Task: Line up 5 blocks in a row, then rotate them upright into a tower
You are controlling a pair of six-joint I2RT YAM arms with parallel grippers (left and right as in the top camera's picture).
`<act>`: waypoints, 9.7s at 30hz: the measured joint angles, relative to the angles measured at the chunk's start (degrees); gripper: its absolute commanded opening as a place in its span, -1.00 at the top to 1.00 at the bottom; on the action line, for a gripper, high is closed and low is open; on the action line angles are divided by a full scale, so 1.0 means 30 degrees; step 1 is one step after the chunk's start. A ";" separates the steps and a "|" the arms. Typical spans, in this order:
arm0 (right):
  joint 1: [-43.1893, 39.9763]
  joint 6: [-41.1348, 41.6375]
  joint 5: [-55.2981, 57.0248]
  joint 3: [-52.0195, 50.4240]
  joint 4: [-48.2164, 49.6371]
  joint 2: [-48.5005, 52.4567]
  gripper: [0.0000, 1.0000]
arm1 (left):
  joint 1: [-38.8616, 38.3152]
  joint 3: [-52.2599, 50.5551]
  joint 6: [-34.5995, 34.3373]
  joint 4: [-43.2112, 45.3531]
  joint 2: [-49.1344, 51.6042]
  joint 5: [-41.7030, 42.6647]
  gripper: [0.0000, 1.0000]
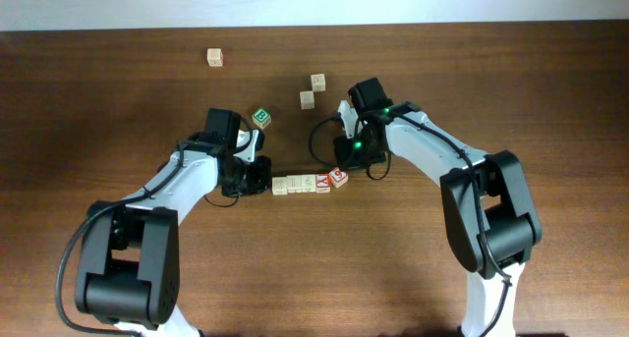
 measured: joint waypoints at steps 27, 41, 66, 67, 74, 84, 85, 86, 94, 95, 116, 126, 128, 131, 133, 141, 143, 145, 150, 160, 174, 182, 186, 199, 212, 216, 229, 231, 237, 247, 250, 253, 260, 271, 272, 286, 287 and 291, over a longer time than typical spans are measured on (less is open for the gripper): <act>0.0197 0.2936 0.0029 0.0138 -0.2980 0.0000 0.92 | 0.0007 0.0000 0.0000 0.0000 0.0000 -0.0073 1.00; -0.0896 0.2936 -0.0270 0.1071 -0.4466 0.0000 0.91 | 0.0007 0.0000 0.0007 0.0153 0.0000 0.0000 1.00; -0.3723 -0.0517 -0.7635 -0.1137 -0.1967 0.0000 0.91 | 0.0007 0.0000 0.0000 0.0146 0.0000 -0.0015 1.00; -0.3723 -0.0495 -0.7694 -0.1297 -0.1800 0.0000 0.91 | 0.0007 0.0000 0.0000 0.0146 0.0000 -0.0022 1.00; -0.3723 -0.0495 -0.7839 -0.1690 -0.1319 0.0000 0.91 | 0.0007 0.0000 0.0000 0.0146 0.0000 -0.0015 1.00; -0.3118 -0.0350 -0.7839 -0.1690 -0.0809 0.0000 0.91 | 0.0007 0.0000 0.0000 0.0146 0.0000 -0.0015 1.00; -0.3067 -0.0233 -0.7839 -0.1690 -0.0736 0.0000 0.91 | 0.0007 0.0000 0.0000 0.0146 0.0000 -0.0015 1.00; -0.3009 -0.0153 -0.7839 -0.1690 -0.0721 0.0000 0.91 | 0.0007 0.0000 0.0000 0.0146 0.0000 -0.0015 1.00; -0.2980 -0.0044 -0.7839 -0.1690 -0.0736 0.0000 0.91 | 0.0007 0.0000 0.0000 0.0146 0.0000 -0.0015 1.00; -0.2980 -0.0051 -0.7839 -0.1690 -0.0729 0.0000 0.91 | 0.0007 0.0000 0.0000 0.0146 0.0000 -0.0022 1.00; -0.2987 0.0000 -0.8553 -0.2120 -0.0087 0.0000 0.91 | 0.0007 0.0000 0.0000 0.0146 0.0000 -0.0168 1.00; -0.2747 0.0007 -0.9420 -0.2120 0.0357 0.0000 0.91 | 0.0117 0.0000 0.0000 0.0124 0.0000 -0.0962 1.00; -0.2718 0.0015 -0.9479 -0.2120 0.0364 0.0000 0.91 | 0.0138 0.0000 0.0000 0.0124 0.0000 -0.1035 1.00; -0.2718 0.0015 -0.9996 -0.2127 0.0627 0.0000 0.91 | 0.0168 0.0000 0.0000 0.0117 0.0000 -0.1231 1.00; -0.2718 0.0007 -1.0287 -0.2127 0.0714 0.0000 0.91 | 0.0197 0.0000 0.0000 0.0117 0.0000 -0.1370 1.00; -0.2484 0.0015 -1.0834 -0.2127 0.0721 0.0000 0.91 | 0.0270 0.0000 0.0000 0.0058 0.0000 -0.1880 1.00; -0.2353 0.0015 -1.0826 -0.2127 0.0721 0.0000 0.91 | 0.0306 0.0000 0.0007 0.0051 0.0000 -0.2025 1.00; -0.2244 0.0073 -1.0819 -0.2120 0.0721 0.0000 0.91 | 0.0350 0.0000 0.0007 0.0044 0.0000 -0.2171 1.00; -0.2084 0.0379 -1.0812 -0.2004 0.0714 0.0000 0.91 | 0.0408 0.0000 0.0007 0.0029 0.0000 -0.2382 1.00; -0.1851 0.0656 -1.0673 -0.1858 0.0685 0.0000 0.91 | 0.0459 -0.0007 0.0015 -0.0087 0.0000 -0.2623 1.00; -0.1122 0.0882 -1.0506 -0.0386 0.0197 -0.0073 0.91 | 0.0678 -0.0124 0.0015 -0.0211 0.0000 -0.3439 1.00; -0.0648 0.0918 -1.0579 -0.0036 0.0131 -0.0670 0.91 | 0.0736 -0.0182 0.0015 -0.0248 0.0000 -0.3854 1.00; -0.0554 0.0947 -1.0754 0.0066 0.0131 -0.0758 0.91 | 0.0750 -0.0197 0.0015 -0.0248 0.0000 -0.3942 1.00; -0.0007 0.1035 -1.1271 0.0357 0.0197 -0.1115 0.91 | 0.0823 -0.0270 0.0022 -0.0255 0.0015 -0.4364 1.00; 0.0168 0.1304 -1.1431 0.0517 0.0204 -0.1158 0.91 | 0.0838 -0.0306 0.0022 -0.0248 0.0022 -0.4459 1.00; 0.0313 0.1355 -1.1570 0.0568 0.0211 -0.1260 0.91 | 0.0838 -0.0306 0.0022 -0.0248 0.0022 -0.4568 1.00; 0.1209 0.1501 -1.2524 0.0838 0.0342 -0.1661 0.91 | 0.0845 -0.0306 0.0015 -0.0204 0.0022 -0.4707 1.00; 0.1559 0.1494 -1.3078 0.0838 0.0350 -0.1756 0.91 | 0.0838 -0.0306 -0.0007 -0.0036 0.0022 -0.4481 1.00; 0.2506 0.1523 -1.4098 0.0838 0.0270 -0.1785 0.92 | 0.0736 -0.0270 -0.0204 0.0408 0.0022 -0.3133 1.00; 0.2492 0.1916 -1.4018 0.0831 0.0270 -0.1792 0.91 | 0.0736 -0.0270 -0.0211 0.0401 0.0022 -0.2973 1.00; 0.2492 0.2149 -1.3777 0.0838 0.0335 -0.1843 0.91 | 0.0765 -0.0270 -0.0430 0.0408 0.0022 -0.2914 1.00; 0.2521 0.2390 -1.3449 0.0867 0.0692 -0.1902 0.92 | 0.0940 -0.0270 -0.0787 0.0423 0.0022 -0.2557 1.00; 0.2688 0.2922 -1.2896 0.1049 0.1166 -0.1909 0.91 | 0.1479 -0.0270 -0.1792 0.0335 0.0022 -0.1501 1.00; 0.3053 0.3330 -1.2203 0.1180 0.1428 -0.2011 0.92 | 0.2696 -0.0270 -0.2062 0.0189 0.0022 -0.0874 1.00; 0.3075 0.3359 -1.1941 0.1166 0.1399 -0.2004 0.91 | 0.2812 -0.0270 -0.2069 0.0189 0.0022 -0.1005 1.00; 0.2973 0.3490 -0.8196 0.0627 0.1173 -0.1501 0.91 | 0.4269 -0.0262 -0.2069 0.0357 0.0022 -0.3504 1.00; 0.2965 0.3504 -0.8000 0.0561 0.1151 -0.1501 0.91 | 0.4269 -0.0262 -0.2069 0.0357 0.0022 -0.3534 1.00; 0.2958 0.3512 -0.7359 0.0517 0.1122 -0.1435 0.91 | 0.4269 -0.0262 -0.2069 0.0350 0.0022 -0.3643 1.00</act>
